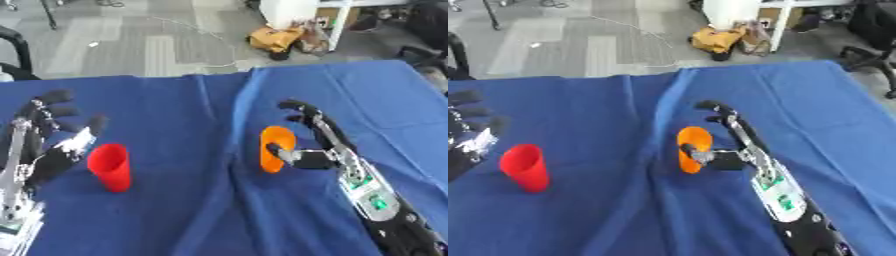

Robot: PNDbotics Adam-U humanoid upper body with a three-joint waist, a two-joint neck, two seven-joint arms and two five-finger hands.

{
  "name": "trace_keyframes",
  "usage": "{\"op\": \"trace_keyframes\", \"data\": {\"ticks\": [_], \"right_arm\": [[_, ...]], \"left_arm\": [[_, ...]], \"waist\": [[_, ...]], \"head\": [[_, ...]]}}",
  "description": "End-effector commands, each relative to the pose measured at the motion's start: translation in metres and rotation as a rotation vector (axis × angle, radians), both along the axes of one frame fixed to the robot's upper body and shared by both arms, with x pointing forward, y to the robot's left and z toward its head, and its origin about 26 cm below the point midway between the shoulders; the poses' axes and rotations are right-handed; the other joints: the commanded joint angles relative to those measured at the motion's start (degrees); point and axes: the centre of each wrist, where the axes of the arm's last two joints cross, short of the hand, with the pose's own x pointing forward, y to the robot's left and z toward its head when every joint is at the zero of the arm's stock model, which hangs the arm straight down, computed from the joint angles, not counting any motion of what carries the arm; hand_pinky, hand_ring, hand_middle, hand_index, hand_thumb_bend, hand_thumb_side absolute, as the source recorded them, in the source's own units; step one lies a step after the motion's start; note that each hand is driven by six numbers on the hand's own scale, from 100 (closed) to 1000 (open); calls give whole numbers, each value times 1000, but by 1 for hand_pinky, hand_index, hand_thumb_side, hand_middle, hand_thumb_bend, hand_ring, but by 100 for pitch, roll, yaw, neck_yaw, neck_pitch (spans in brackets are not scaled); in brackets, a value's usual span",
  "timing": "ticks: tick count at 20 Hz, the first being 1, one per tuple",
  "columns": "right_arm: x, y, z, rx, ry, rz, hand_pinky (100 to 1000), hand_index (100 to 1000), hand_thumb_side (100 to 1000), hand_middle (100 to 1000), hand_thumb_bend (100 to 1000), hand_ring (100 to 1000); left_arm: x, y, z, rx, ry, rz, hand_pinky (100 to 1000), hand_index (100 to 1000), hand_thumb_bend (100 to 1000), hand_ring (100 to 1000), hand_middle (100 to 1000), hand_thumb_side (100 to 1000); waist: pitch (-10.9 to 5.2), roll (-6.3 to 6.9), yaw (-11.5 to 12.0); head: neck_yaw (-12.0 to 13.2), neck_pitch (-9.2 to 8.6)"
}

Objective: Pour the contents of one cup into another cup.

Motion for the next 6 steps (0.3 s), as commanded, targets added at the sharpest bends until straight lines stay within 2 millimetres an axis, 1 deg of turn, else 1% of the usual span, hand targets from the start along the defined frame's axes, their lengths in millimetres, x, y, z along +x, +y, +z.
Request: {"op": "trace_keyframes", "data": {"ticks": [1,4,6], "right_arm": [[-8,-18,29,9,-71,-21,775,857,224,772,421,998],[-18,-28,38,22,-72,-25,743,848,143,762,329,986],[-24,-34,42,28,-64,-32,726,840,145,746,320,976]], "left_arm": [[-4,8,13,21,-40,-2,543,773,648,670,707,341],[-9,13,14,52,-46,-16,543,773,661,673,710,289],[-14,17,15,85,-44,-28,543,769,672,671,708,271]], "waist": [[-115,-20,-21],[-109,-37,-29],[-107,-43,-35]], "head": [[9,-53],[32,-52],[46,-66]]}}
